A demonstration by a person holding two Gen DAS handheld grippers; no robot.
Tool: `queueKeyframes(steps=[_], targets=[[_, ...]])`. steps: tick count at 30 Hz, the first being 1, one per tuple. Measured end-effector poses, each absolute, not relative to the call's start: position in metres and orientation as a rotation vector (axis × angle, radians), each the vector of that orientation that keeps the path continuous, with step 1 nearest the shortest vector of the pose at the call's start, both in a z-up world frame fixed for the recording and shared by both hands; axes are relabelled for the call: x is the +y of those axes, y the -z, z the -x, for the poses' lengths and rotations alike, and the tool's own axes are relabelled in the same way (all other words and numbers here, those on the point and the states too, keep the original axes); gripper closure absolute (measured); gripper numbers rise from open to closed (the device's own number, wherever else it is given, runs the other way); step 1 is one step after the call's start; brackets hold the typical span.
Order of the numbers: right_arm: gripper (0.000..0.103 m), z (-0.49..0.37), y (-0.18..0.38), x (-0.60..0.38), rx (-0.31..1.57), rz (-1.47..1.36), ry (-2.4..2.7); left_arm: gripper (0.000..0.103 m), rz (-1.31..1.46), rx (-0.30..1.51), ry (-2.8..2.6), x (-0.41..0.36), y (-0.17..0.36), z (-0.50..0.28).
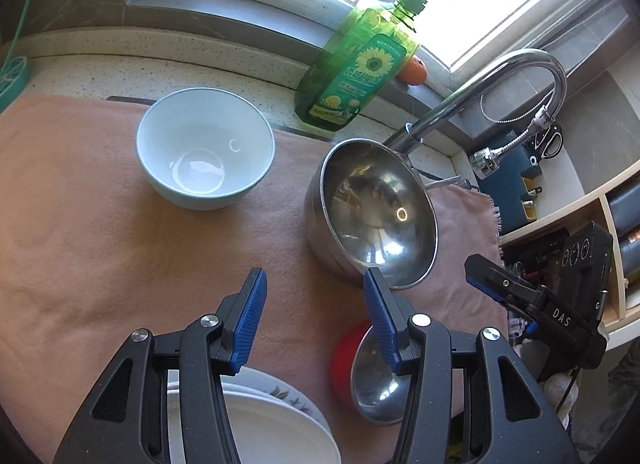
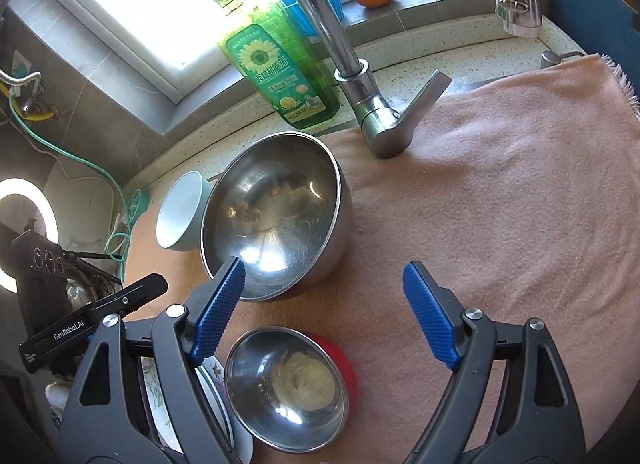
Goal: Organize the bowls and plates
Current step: 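Move both grippers forward to the rim of the large steel bowl, then close both grippers on the large steel bowl rim and lift it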
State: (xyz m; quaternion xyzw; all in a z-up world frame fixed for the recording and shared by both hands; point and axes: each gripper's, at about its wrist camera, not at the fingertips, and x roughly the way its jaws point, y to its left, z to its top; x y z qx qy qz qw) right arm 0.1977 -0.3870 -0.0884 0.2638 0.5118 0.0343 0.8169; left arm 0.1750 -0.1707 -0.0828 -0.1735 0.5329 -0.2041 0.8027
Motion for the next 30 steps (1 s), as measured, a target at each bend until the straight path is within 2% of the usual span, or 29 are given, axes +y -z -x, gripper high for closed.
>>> queueKeyframes(steps=[5,9,16,19,21,24,30], targets=[[0.04,-0.212,0.103,-0.396,1.115,-0.624,-0.086,0.057,0.387,1.158,0.433,-0.182,0.092,-0.193],[0.046,-0.222,0.113,-0.398,1.13,-0.661,-0.1,0.061,0.416,1.174,0.433,-0.185,0.099,-0.206],[0.058,-0.234,0.123,-0.399,1.14,-0.683,-0.1,0.062,0.444,1.189,0.43,-0.188,0.106,-0.222],[0.063,-0.236,0.125,-0.398,1.148,-0.676,-0.101,0.069,0.422,1.198,0.431,-0.192,0.109,-0.226],[0.075,-0.237,0.127,-0.397,1.159,-0.675,-0.106,0.075,0.418,1.205,0.43,-0.194,0.112,-0.228],[0.08,-0.239,0.129,-0.396,1.164,-0.67,-0.108,0.086,0.419,1.22,0.44,-0.198,0.116,-0.231],[0.081,-0.239,0.129,-0.397,1.164,-0.669,-0.102,0.086,0.429,1.222,0.445,-0.197,0.117,-0.234]])
